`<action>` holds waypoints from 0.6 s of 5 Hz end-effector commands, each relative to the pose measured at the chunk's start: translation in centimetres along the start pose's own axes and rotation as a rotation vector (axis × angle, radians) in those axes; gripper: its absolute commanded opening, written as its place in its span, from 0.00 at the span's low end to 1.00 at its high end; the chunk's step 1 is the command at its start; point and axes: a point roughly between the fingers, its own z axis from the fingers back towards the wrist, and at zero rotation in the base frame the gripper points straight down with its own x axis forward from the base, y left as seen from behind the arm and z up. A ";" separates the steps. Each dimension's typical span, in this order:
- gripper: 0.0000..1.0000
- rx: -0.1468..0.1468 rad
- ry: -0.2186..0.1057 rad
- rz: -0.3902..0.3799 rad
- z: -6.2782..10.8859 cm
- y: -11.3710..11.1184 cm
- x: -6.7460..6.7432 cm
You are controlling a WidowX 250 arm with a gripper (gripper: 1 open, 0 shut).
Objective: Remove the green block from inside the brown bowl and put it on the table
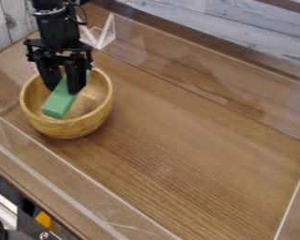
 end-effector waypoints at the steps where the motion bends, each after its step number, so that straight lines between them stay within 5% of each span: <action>1: 0.00 0.026 -0.081 -0.001 2.6 0.1 0.4; 3: 0.00 0.022 -0.079 0.002 2.8 0.0 0.3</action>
